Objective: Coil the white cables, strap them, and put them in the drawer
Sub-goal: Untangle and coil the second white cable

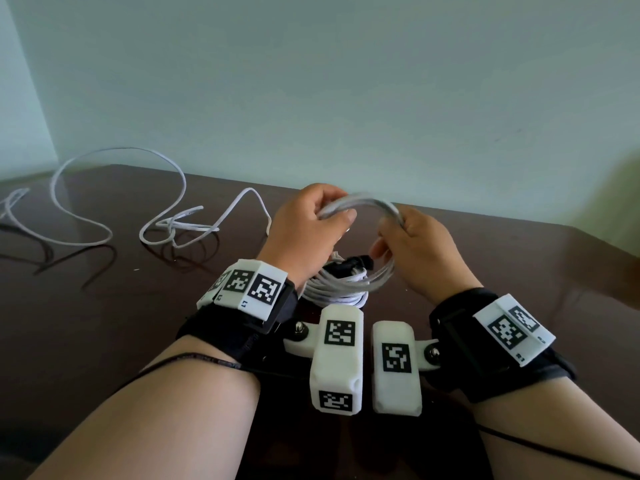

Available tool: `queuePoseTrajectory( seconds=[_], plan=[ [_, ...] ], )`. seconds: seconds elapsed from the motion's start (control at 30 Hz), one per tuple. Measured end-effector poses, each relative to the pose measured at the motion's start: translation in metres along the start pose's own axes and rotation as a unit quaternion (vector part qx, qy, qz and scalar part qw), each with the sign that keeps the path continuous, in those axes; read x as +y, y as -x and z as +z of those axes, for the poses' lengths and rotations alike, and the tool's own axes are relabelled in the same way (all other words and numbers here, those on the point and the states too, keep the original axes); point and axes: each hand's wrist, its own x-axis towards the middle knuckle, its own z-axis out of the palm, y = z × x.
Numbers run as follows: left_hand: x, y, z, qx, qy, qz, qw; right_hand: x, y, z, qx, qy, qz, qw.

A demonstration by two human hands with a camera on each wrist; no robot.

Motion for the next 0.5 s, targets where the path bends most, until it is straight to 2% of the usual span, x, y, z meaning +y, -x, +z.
queuePoseTrajectory(
  seconds=[0.07,0.2,0.3,0.37,0.4,0.43,0.5],
  plan=[
    [-0.002,-0.002,0.001,0.01,0.034,-0.025,0.999,0.0,0.0,-0.001,0.051,-0.081,0.05,0.994],
    [-0.001,-0.001,0.003,-0.037,0.007,-0.055,0.998,-0.001,0.001,0.002,0.088,-0.21,0.135,0.964],
    [0.001,0.002,0.005,-0.056,0.044,-0.06,0.996,-0.007,0.005,0.009,0.093,-0.357,0.169,0.914],
    [-0.002,0.001,0.007,-0.062,0.162,-0.075,0.982,-0.011,0.009,0.014,0.062,-0.442,0.17,0.879],
    [-0.002,0.0,0.008,-0.051,0.229,-0.084,0.968,-0.012,0.01,0.017,0.037,-0.453,0.169,0.875],
    [-0.002,0.0,0.007,-0.029,0.27,-0.089,0.958,-0.013,0.011,0.018,0.012,-0.438,0.167,0.883],
    [-0.003,-0.003,0.006,0.018,0.286,-0.094,0.953,-0.012,0.01,0.022,-0.02,-0.364,0.165,0.916]
  ],
)
